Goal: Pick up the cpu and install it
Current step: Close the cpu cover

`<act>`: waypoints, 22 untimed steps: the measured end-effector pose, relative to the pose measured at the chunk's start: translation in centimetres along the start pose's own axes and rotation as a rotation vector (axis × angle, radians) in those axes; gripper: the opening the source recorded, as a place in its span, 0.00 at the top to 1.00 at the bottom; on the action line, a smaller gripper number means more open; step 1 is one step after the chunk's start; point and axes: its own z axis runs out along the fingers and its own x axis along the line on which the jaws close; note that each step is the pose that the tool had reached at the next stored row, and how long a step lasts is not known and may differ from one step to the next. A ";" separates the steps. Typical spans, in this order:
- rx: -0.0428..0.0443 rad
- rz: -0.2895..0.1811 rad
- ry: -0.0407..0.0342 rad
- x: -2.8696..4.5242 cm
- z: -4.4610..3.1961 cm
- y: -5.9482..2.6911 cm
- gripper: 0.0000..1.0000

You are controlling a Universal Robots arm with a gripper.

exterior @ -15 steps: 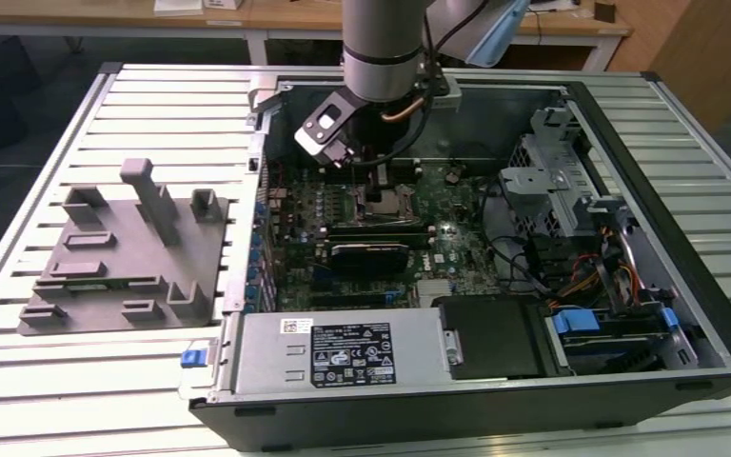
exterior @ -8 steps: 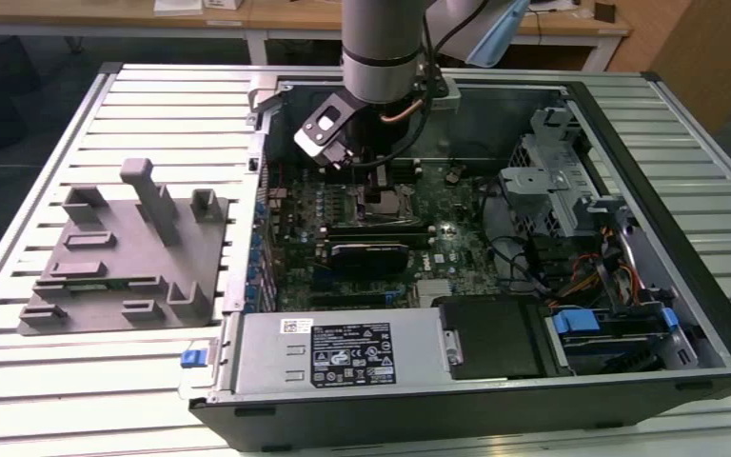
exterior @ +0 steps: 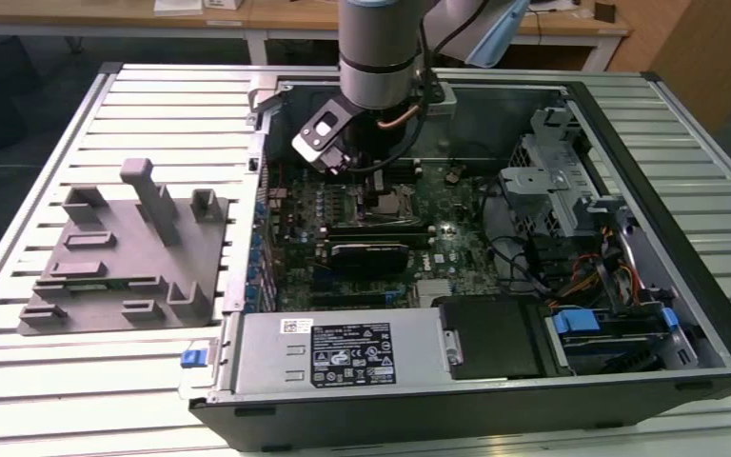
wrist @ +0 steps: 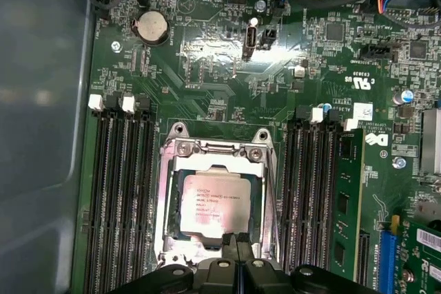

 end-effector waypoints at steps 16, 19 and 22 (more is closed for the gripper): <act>0.0002 0.000 -0.0001 0.01 1.30 -0.21 0.89; 0.0006 0.000 -0.0007 0.00 1.41 -0.23 0.89; 0.0002 0.000 -0.0001 0.02 1.41 -0.22 0.89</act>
